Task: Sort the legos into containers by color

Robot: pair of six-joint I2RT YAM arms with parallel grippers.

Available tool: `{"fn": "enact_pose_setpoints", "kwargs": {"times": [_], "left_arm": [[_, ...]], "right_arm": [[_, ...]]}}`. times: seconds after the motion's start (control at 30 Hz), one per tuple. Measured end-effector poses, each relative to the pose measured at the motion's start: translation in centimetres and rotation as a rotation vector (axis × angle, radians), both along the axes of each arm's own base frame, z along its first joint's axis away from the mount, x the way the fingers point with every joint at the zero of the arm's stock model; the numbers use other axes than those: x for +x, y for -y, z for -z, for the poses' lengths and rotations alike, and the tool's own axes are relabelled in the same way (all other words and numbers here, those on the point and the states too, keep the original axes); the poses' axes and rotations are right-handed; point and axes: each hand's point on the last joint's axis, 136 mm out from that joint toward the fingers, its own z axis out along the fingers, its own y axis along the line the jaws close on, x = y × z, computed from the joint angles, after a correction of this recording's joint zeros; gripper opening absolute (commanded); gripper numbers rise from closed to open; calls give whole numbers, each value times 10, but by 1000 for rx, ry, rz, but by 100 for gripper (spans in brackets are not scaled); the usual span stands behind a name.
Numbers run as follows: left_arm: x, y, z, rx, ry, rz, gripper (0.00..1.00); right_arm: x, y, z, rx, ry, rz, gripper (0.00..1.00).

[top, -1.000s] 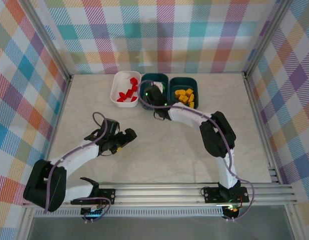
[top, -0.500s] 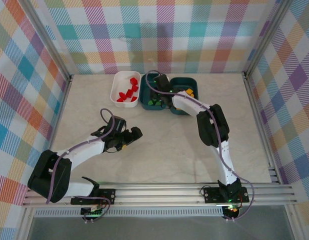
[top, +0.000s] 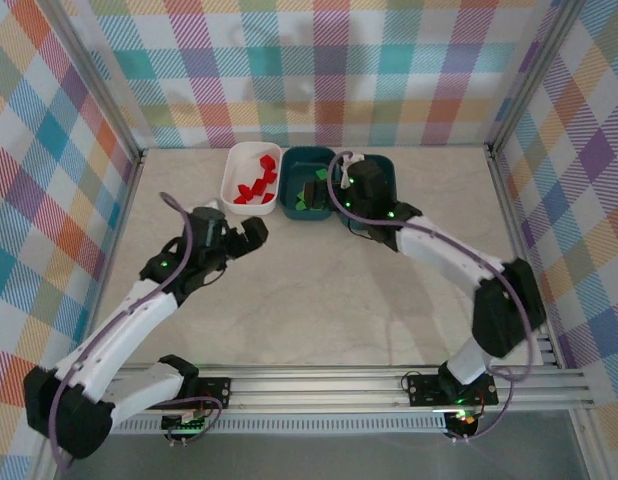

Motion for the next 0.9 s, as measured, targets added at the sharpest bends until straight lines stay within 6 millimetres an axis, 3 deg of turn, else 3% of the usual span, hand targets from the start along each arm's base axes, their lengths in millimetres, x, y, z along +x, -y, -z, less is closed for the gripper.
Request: {"fn": "enact_pose_setpoints", "kwargs": {"times": [0.07, 0.17, 0.37, 0.53, 0.63, 0.73, 0.9], "left_arm": [[1, -12, -20, -8, 68, -62, 100], [6, -25, -22, 24, 78, -145, 100], [28, -30, -12, 99, 111, -196, 100], [28, -36, -11, 145, 316, -168, 100], [27, -41, 4, 260, 391, -124, 100], [36, -49, 22, 388, 374, -98, 100], [51, -73, 56, 514, 330, -122, 100]], "right_arm": [[-14, -1, -25, 48, 78, -16, 100], [-18, 2, -29, 31, 106, -3, 100], [-12, 28, -4, -114, 84, 26, 100], [-19, 80, 11, -152, 150, 82, 100], [-20, 106, 19, -193, 219, 113, 100], [-20, 119, 35, -272, 268, 132, 100], [-16, 147, 86, -447, 266, 216, 100]]}}
